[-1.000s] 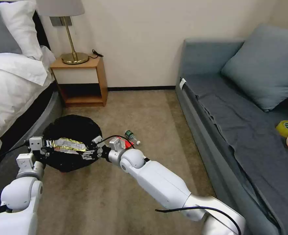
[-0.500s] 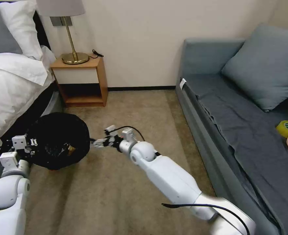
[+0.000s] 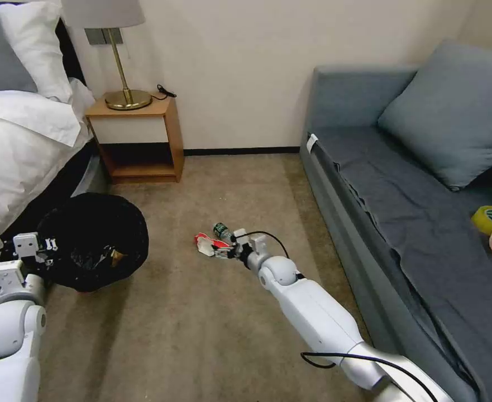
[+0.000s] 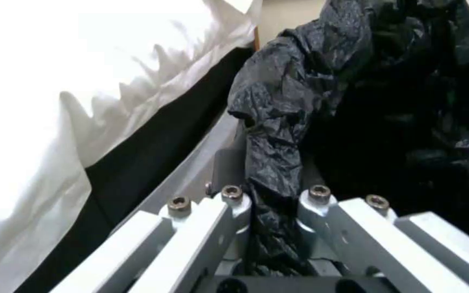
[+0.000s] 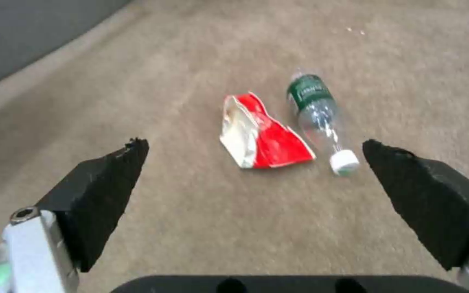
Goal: Pick up the trash bin, then pick up the garbage on the floor and place it into the trash bin.
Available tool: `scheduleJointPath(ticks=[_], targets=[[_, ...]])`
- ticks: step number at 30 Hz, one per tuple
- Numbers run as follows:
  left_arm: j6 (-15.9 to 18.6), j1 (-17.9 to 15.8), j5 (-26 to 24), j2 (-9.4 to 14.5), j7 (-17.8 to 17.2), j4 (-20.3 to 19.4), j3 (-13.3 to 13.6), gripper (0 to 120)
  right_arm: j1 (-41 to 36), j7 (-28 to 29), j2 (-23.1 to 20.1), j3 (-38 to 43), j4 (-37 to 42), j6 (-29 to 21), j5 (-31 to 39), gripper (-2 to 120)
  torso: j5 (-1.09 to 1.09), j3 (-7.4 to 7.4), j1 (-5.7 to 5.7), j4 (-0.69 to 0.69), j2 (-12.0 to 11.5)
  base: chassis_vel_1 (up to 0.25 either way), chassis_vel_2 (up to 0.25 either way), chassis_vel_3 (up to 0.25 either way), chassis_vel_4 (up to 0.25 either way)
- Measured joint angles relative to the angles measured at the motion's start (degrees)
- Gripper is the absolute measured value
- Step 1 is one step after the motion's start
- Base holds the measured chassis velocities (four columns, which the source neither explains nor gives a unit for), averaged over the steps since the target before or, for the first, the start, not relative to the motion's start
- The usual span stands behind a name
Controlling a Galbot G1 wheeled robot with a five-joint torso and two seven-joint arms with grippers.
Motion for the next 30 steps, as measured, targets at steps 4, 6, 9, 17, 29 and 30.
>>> scheduleJointPath(ticks=[4, 6, 9, 17, 29, 30], targets=[[-0.05, 0.02, 0.01, 0.02, -0.01, 0.37, 0.0, 5, 0.0, -0.17, 0.75, 0.13, -1.39, 0.56, -0.78, 100, 0.0, 0.0, 0.0, 0.0, 0.0, 0.0, 0.0, 0.0, 0.0], [-0.05, 0.0, 0.01, 0.02, -0.01, 0.42, 0.01, 5, 0.0, -0.22, 1.04, 0.14, -1.67, 0.79, -1.03, 100, 0.0, 0.0, 0.0, 0.0, 0.0, 0.0, 0.0, 0.0, 0.0], [-0.06, -0.05, 0.01, 0.01, -0.01, 0.51, 0.08, 5, 0.0, -0.32, 1.38, 0.01, -1.99, 0.99, -1.25, 100, 0.0, 0.0, 0.0, 0.01, 0.0, 0.0, 0.0, 0.0, 0.0], [-0.35, -0.07, 0.02, 0.01, 0.05, 0.86, 0.28, 5, -0.34, -0.85, 1.53, -0.16, -2.79, 1.6, -2.38, 100, 0.0, 0.0, 0.0, 0.0, 0.0, 0.0, 0.0, 0.0, 0.0], [-0.57, -0.45, 0.32, -0.42, 0.11, 1.18, 1.12, 5, -0.76, -1.13, 1.29, -0.02, -3.2, 2.0, -2.75, 100, 0.0, 0.0, 0.0, 0.01, 0.0, -0.033, 0.041, 0.033, -0.034], [-0.57, -0.45, 0.32, -0.42, 0.11, 1.18, 1.12, 5, -0.76, -1.13, 1.29, -0.02, -3.2, 2.0, -2.75, 100, 0.0, 0.0, 0.0, 0.01, 0.0, -0.072, 0.061, 0.056, -0.084]])
